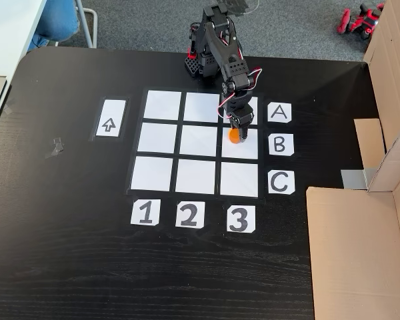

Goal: Pick up the round, orange token and place it in the grid on square B3.

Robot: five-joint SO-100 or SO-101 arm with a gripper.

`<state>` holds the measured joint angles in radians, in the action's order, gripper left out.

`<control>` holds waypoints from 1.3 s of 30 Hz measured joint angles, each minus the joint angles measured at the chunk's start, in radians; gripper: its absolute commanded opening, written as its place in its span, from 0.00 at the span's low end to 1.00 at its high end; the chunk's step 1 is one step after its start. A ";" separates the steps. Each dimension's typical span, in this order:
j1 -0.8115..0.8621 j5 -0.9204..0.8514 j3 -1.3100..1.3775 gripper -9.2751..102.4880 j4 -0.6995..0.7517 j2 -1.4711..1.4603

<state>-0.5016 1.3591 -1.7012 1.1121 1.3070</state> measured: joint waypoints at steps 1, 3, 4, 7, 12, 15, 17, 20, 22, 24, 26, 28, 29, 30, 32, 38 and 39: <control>-0.003 0.002 0.005 0.07 0.000 -0.003; -0.003 0.008 0.006 0.14 0.000 -0.003; -0.003 0.011 0.006 0.20 0.000 -0.003; -0.003 0.034 0.006 0.44 0.000 -0.006; -0.011 0.075 0.009 0.69 0.034 -0.032; -0.014 0.080 0.006 0.71 0.035 -0.032; -0.021 0.081 -0.014 0.75 0.034 -0.014; -0.043 0.089 -0.067 0.75 0.043 0.038; -0.071 0.100 -0.098 0.75 0.038 0.084; -0.104 0.107 -0.144 0.75 0.026 0.123; -0.135 0.109 -0.199 0.74 0.003 0.172; -0.160 0.110 -0.273 0.74 -0.044 0.236; -0.169 0.114 -0.318 0.74 -0.077 0.276; -0.176 0.121 -0.370 0.74 -0.114 0.322; -0.175 0.138 -0.468 0.74 -0.184 0.423; -0.103 0.164 -0.721 0.72 -0.265 0.815; -0.080 0.164 -0.758 0.72 -0.264 0.891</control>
<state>-0.5814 1.5232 -2.4590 0.8483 2.1982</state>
